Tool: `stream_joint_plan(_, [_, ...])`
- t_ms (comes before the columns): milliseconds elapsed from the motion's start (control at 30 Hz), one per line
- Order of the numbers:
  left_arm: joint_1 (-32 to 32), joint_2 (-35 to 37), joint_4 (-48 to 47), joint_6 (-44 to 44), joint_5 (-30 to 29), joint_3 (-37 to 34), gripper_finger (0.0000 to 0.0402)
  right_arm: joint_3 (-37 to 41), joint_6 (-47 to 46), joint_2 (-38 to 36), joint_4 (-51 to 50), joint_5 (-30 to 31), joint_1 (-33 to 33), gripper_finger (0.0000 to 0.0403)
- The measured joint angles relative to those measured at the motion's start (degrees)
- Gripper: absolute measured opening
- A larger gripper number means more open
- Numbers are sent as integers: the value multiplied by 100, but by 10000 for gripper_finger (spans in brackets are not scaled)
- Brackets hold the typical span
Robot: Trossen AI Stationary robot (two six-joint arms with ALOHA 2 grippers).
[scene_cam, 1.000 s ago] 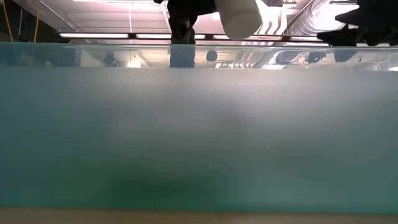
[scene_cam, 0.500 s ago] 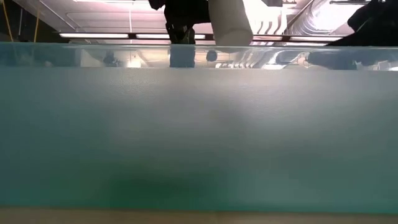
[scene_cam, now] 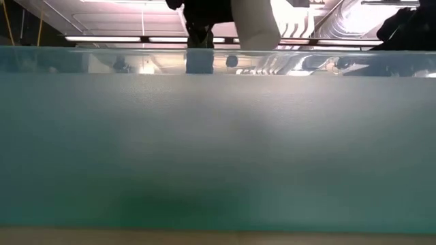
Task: Pick and place pill bottles into a basket
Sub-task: Put the white pill bottle into the green bin
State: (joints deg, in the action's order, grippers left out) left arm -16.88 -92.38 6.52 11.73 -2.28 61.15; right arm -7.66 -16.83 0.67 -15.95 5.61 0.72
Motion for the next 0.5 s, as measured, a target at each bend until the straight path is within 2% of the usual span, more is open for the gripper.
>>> stream_joint_plan(267, [-53, -575, 48, -171, 484, 183, 188, 0, 60, 15, -185, 1, 0, 252])
stream_joint_plan(433, [-130, -857, -172, -792, 638, 902, 188, 0, 75, 13, -205, 8, -1, 252])
stream_joint_plan(500, [-187, -1046, -621, -1071, 633, 1234, 188, 0, 75, 14, -227, 10, 1, 252])
